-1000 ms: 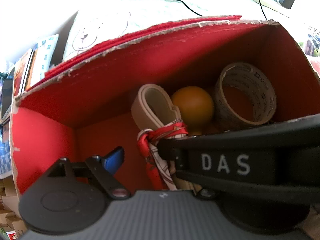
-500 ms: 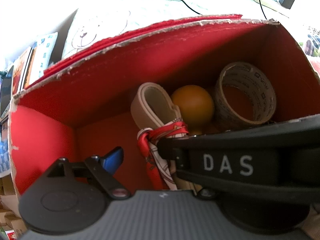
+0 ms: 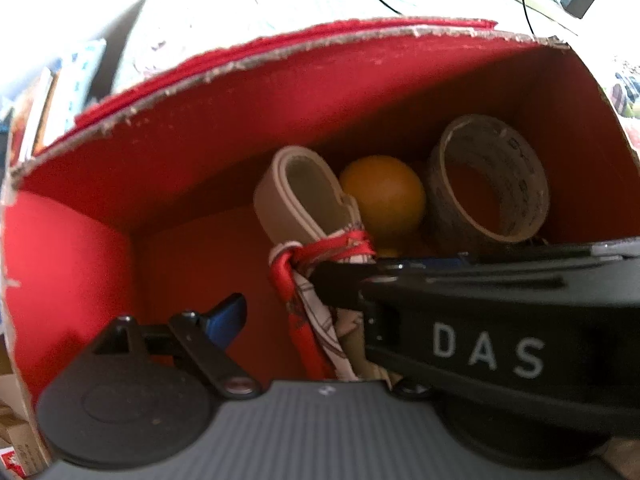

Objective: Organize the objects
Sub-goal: 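Lower the strap into the box beside the orange gourd, then open the right gripper to release the strap, then withdraw the right gripper up out of the red box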

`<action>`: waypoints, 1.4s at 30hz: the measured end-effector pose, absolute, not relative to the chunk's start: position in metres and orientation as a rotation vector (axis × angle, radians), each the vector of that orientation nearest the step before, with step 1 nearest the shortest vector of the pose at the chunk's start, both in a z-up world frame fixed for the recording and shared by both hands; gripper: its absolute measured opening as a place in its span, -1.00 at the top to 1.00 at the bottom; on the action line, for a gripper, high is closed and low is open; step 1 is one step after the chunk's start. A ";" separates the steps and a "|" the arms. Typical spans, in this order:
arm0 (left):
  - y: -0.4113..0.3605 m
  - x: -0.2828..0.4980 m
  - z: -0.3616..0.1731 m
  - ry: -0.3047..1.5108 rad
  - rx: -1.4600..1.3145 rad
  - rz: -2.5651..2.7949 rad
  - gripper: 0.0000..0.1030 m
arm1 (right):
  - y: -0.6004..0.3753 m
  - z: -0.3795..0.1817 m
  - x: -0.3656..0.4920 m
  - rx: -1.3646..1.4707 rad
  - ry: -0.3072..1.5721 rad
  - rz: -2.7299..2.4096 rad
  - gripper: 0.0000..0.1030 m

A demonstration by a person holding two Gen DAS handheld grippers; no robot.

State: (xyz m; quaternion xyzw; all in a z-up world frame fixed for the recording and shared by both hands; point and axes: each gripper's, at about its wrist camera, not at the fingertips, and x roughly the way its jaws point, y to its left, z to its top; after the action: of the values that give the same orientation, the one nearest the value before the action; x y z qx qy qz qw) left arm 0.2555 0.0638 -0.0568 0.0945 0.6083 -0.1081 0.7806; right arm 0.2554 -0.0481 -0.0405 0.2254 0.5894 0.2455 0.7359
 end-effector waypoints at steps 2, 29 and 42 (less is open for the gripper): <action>0.065 0.256 -0.055 1.318 0.225 -0.256 -0.79 | -0.050 -0.040 0.256 0.497 1.292 0.555 0.48; 0.075 0.241 -0.050 1.164 0.351 -0.179 -0.74 | -0.068 -0.037 0.255 0.465 1.245 0.478 0.49; 0.076 0.230 -0.039 1.097 0.364 -0.164 -0.62 | -0.073 -0.029 0.251 0.420 1.191 0.470 0.50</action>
State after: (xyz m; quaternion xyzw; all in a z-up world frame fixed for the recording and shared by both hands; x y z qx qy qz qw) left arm 0.2300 0.0765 -0.0390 0.1717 0.5180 -0.0772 0.8344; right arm 0.2505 -0.0729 -0.0290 0.1943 0.5515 0.2176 0.7815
